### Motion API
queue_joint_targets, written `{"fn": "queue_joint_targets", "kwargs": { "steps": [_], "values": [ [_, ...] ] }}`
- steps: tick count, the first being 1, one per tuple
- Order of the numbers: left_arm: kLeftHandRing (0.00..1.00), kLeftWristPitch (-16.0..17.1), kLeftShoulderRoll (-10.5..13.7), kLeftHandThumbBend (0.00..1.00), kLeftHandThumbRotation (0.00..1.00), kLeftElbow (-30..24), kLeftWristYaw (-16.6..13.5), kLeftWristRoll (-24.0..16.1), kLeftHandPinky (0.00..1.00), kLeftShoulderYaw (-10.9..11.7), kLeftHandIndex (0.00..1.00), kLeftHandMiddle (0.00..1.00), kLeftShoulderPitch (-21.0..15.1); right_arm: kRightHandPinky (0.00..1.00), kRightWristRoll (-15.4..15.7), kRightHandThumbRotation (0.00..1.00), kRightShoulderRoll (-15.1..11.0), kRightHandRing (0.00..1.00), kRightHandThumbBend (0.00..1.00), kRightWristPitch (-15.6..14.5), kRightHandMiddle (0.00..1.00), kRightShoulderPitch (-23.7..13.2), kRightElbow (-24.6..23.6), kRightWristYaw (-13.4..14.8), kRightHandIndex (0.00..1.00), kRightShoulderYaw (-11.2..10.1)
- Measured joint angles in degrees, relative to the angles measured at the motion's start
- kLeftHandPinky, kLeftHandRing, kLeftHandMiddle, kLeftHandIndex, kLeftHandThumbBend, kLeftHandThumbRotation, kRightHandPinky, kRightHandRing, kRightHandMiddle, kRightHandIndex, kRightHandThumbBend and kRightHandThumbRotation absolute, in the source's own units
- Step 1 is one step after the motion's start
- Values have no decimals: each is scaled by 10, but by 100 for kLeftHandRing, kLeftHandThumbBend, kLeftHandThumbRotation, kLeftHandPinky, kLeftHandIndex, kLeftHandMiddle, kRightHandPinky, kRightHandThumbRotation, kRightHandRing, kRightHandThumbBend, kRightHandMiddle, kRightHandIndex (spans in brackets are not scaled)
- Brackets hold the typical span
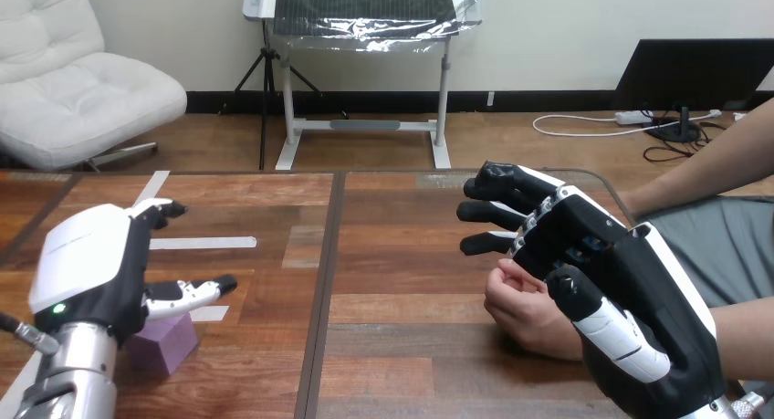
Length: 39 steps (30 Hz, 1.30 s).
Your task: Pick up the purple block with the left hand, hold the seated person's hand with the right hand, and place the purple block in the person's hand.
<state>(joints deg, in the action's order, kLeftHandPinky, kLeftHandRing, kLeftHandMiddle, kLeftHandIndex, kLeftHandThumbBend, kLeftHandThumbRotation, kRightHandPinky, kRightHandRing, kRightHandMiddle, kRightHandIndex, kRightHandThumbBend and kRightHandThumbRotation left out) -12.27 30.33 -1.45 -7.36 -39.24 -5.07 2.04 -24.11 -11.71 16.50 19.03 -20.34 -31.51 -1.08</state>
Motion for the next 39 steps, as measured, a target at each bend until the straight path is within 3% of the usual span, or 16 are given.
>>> {"fn": "queue_joint_targets", "kwargs": {
  "steps": [19, 39],
  "values": [
    [72, -9, 6, 90, 40, 14, 2, 0, 68, 6, 74, 74, 15, 69, 0, 58, 0, 79, 73, 0, 82, 1, 0, -1, 80, -2],
    [71, -43, 6, 90, 40, 17, 9, -2, 67, 6, 73, 73, 20, 70, -3, 58, 0, 80, 73, 0, 82, 1, -2, -2, 80, -3]
  ]
}}
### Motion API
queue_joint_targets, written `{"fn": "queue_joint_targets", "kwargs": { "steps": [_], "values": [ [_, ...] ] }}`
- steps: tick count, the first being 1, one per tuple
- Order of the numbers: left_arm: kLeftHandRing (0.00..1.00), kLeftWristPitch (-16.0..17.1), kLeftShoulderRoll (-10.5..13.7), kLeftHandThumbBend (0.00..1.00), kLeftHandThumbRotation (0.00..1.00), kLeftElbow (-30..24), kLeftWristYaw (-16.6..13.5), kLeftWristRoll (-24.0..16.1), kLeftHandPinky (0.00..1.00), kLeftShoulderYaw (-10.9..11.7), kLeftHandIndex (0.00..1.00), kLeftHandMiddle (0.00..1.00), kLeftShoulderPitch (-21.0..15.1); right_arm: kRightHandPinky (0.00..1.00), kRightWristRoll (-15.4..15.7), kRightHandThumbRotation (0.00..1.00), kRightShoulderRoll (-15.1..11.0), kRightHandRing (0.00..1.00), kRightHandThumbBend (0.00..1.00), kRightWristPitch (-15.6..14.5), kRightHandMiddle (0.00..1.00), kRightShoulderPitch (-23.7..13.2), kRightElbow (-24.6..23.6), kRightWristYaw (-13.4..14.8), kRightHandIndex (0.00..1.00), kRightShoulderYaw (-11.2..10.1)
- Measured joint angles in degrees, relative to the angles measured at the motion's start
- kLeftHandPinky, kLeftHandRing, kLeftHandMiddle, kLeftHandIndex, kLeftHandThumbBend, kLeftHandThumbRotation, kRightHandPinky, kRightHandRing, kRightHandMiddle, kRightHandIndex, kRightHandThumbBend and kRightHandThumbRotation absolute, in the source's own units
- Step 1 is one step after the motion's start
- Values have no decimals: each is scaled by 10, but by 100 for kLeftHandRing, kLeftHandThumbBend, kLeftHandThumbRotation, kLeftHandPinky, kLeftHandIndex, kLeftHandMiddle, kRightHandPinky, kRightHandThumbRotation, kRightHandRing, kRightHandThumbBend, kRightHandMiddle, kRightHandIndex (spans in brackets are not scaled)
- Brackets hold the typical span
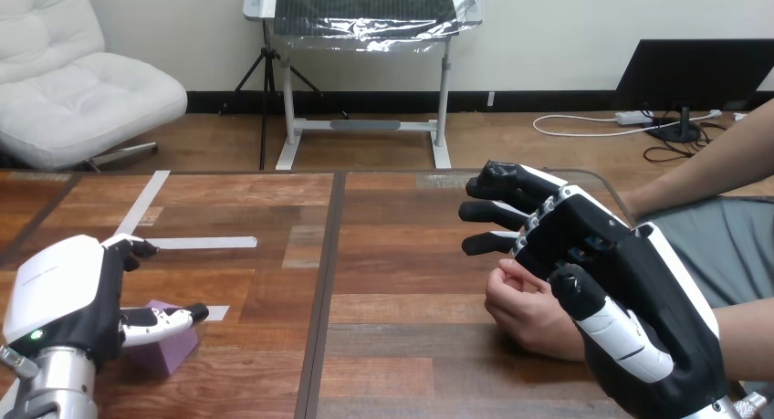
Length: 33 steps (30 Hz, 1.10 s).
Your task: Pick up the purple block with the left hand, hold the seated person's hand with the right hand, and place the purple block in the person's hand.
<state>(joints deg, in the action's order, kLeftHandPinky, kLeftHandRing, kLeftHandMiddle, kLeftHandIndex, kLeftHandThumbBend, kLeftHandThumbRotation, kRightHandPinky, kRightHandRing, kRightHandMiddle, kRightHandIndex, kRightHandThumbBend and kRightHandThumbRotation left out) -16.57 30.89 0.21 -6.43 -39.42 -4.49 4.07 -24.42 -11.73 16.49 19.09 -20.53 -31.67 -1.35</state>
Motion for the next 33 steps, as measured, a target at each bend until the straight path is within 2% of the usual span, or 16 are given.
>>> {"fn": "queue_joint_targets", "kwargs": {
  "steps": [19, 33],
  "values": [
    [70, -45, -5, 89, 41, 1, 22, -8, 68, -4, 73, 72, 0, 68, 4, 59, 0, 79, 73, 0, 82, 3, -13, 1, 79, 0],
    [69, -66, -6, 89, 44, 12, 25, -21, 65, -20, 72, 71, -1, 68, 3, 58, 0, 79, 72, 0, 82, 7, -15, 0, 80, 0]
  ]
}}
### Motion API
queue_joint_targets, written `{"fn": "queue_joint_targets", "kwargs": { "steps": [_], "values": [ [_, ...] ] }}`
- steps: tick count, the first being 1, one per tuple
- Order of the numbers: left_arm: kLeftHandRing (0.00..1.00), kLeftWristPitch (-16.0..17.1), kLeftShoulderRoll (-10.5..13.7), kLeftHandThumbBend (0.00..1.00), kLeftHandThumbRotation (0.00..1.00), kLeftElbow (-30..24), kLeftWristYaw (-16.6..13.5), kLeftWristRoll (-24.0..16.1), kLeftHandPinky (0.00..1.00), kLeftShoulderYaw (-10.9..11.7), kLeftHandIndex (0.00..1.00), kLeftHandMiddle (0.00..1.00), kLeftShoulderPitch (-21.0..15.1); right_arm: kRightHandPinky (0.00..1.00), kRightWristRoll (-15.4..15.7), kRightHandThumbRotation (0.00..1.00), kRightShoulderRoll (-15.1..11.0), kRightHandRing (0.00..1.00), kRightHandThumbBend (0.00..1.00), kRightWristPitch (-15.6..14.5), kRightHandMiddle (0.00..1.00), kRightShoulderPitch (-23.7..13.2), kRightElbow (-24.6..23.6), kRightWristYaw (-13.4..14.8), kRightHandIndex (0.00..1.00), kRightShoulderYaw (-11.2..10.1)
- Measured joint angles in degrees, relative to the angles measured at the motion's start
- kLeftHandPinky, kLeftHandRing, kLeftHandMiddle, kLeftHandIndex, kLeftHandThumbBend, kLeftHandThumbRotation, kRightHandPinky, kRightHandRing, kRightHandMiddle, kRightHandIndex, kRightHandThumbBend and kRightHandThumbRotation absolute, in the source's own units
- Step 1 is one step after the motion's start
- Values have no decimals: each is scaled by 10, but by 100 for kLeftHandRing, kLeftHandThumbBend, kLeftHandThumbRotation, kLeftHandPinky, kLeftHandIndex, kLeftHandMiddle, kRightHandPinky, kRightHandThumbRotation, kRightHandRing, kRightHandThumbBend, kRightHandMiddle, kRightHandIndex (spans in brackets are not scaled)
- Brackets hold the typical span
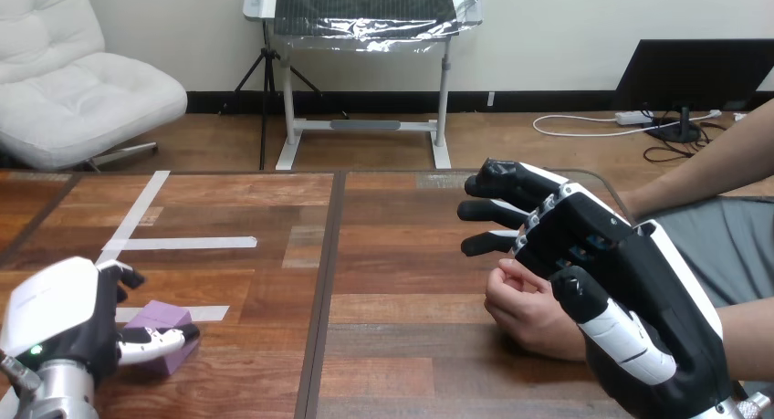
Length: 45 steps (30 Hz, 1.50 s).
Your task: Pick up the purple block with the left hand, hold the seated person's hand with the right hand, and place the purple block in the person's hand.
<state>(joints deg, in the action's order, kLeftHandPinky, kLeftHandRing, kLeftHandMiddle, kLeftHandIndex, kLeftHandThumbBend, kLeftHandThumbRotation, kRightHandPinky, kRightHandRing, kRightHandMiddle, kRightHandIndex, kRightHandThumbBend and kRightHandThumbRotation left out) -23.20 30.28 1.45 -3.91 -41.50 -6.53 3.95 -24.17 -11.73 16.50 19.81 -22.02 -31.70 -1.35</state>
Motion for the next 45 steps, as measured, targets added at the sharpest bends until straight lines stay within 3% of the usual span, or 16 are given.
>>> {"fn": "queue_joint_targets", "kwargs": {
  "steps": [45],
  "values": [
    [66, -21, -21, 90, 41, 61, 18, 2, 60, -20, 73, 70, -36, 69, -4, 58, 0, 79, 74, 0, 82, 3, -3, -4, 79, -1]
  ]
}}
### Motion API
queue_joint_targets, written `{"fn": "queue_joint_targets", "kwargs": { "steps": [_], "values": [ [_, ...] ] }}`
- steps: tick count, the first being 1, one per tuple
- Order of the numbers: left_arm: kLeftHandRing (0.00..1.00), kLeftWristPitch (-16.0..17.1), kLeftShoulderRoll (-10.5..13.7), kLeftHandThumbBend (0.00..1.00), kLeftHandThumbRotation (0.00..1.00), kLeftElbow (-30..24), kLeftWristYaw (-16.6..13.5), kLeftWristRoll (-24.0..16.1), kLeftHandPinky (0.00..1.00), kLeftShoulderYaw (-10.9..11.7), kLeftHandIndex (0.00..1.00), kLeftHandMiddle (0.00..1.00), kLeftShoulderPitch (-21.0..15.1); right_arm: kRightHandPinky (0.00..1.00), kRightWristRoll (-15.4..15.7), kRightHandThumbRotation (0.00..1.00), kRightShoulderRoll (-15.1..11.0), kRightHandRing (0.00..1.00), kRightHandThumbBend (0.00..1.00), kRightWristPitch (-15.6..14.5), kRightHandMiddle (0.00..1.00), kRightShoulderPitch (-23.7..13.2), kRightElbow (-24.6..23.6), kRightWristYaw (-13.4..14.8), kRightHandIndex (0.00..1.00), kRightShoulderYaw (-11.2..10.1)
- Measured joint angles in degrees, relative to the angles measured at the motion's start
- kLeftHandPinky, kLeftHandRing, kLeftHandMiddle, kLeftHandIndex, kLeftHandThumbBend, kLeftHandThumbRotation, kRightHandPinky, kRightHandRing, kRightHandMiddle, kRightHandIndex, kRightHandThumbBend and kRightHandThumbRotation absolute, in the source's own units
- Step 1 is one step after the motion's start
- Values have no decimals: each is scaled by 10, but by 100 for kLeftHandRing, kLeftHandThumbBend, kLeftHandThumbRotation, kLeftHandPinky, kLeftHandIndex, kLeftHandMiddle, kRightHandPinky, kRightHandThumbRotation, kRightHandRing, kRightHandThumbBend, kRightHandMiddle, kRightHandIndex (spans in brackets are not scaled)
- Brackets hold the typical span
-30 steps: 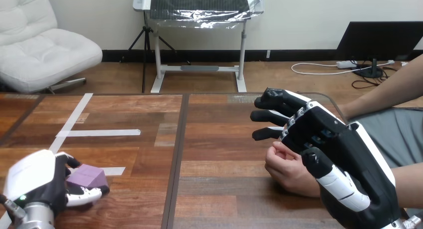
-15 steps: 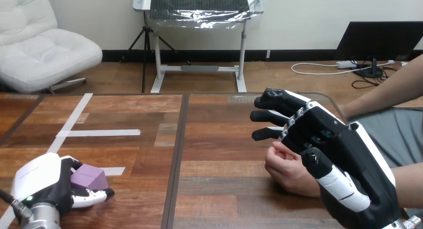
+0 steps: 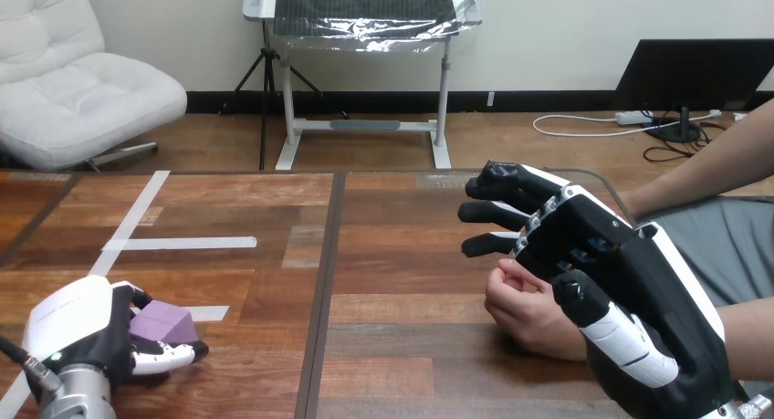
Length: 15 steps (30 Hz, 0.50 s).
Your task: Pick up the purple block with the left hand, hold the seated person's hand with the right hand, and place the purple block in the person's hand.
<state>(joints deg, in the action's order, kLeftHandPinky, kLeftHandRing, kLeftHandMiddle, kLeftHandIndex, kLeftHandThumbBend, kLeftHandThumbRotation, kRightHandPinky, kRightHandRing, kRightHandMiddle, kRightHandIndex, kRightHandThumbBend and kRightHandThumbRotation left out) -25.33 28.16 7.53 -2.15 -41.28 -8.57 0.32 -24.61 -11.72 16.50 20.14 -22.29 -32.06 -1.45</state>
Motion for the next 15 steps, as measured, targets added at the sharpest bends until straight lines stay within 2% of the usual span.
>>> {"fn": "queue_joint_targets", "kwargs": {
  "steps": [15],
  "values": [
    [66, -22, -16, 90, 37, 16, -2, -1, 60, -2, 72, 70, -13, 69, -2, 57, 0, 79, 73, 0, 82, 0, 0, -2, 80, -5]
  ]
}}
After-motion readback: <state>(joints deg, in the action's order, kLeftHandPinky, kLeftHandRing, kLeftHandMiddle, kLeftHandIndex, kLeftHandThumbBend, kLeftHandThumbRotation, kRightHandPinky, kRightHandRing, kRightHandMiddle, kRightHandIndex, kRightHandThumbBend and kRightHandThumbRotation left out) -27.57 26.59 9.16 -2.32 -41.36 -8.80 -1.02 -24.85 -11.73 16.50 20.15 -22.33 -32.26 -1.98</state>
